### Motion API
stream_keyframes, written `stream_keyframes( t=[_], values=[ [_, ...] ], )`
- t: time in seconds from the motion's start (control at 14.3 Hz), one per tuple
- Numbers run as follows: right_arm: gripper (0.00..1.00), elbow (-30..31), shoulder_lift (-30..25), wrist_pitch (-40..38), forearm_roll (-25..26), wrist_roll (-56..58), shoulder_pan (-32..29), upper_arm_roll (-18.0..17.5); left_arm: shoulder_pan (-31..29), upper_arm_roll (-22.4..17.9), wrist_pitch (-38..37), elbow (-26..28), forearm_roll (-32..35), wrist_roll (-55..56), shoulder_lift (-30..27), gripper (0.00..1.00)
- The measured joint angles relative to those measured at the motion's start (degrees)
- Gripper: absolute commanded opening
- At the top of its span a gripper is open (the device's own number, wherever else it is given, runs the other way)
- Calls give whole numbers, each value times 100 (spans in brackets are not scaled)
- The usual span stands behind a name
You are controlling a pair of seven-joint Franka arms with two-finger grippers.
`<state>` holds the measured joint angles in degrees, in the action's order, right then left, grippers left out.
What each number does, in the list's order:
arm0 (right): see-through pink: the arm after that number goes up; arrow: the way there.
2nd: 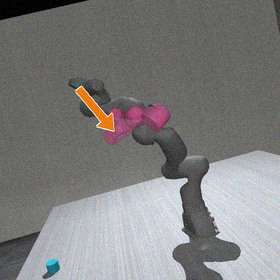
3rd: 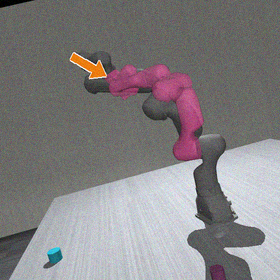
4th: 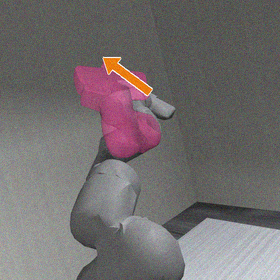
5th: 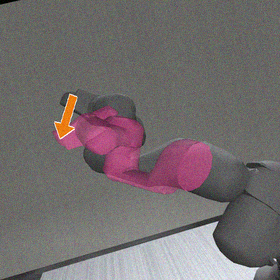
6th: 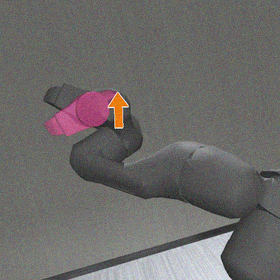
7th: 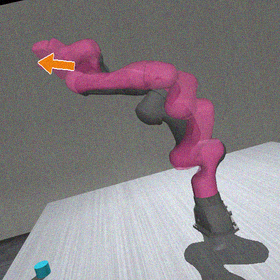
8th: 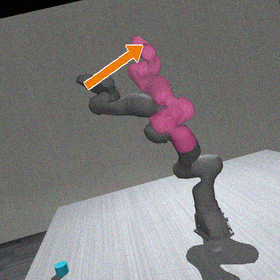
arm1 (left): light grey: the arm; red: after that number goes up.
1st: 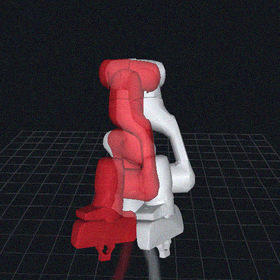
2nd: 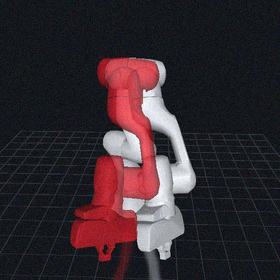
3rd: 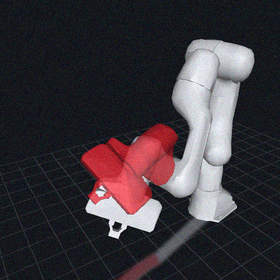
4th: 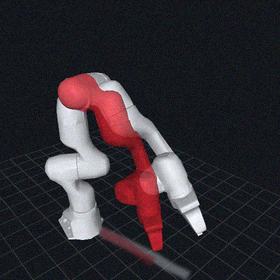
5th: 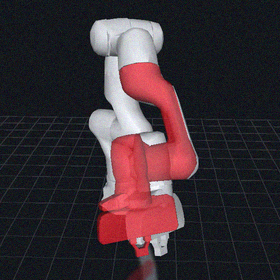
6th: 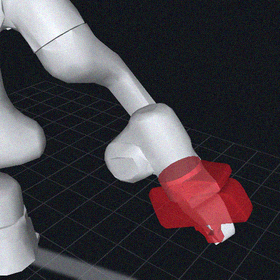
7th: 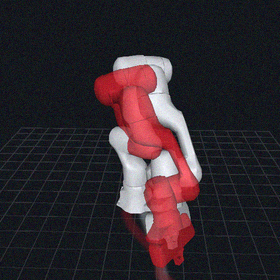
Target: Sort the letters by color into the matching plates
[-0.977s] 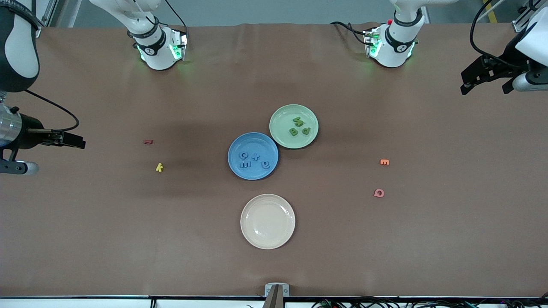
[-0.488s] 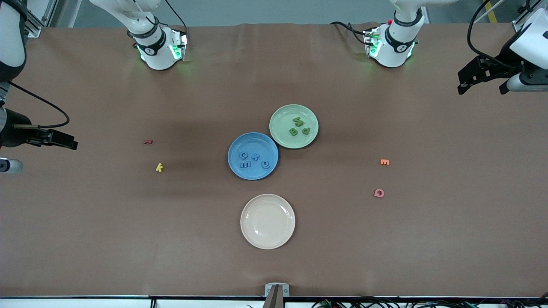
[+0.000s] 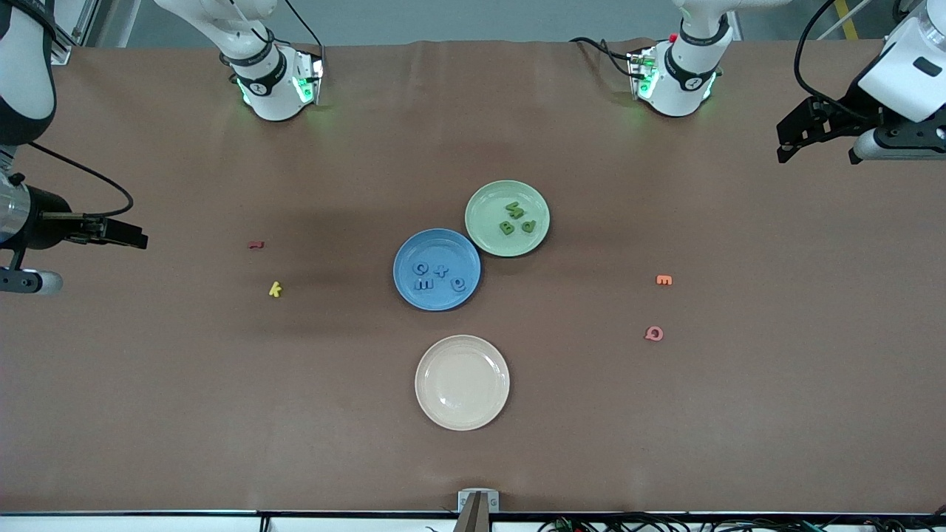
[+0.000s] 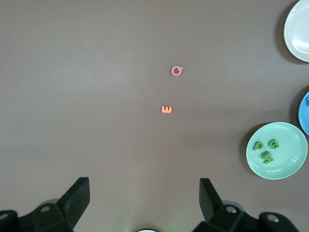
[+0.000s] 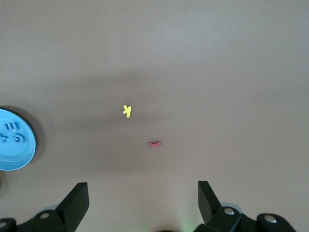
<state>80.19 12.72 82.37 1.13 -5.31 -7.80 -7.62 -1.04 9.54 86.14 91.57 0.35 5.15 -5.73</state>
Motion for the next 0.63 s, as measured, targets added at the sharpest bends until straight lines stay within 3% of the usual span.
stream_keyframes(
  t=[0.14, 0.35, 0.63],
  values=[
    [100, 66, -177, 0, 41, 14, 100, 51, 2, 84, 49, 10, 0, 0, 47, 100],
    [100, 93, -371, -1, 95, 51, 572, 431, 1, 113, 97, 11, 0, 0, 102, 100],
    [100, 126, -507, -4, 105, 460, 612, 568, -2, 112, 95, 11, 0, 0, 105, 100]
  ],
)
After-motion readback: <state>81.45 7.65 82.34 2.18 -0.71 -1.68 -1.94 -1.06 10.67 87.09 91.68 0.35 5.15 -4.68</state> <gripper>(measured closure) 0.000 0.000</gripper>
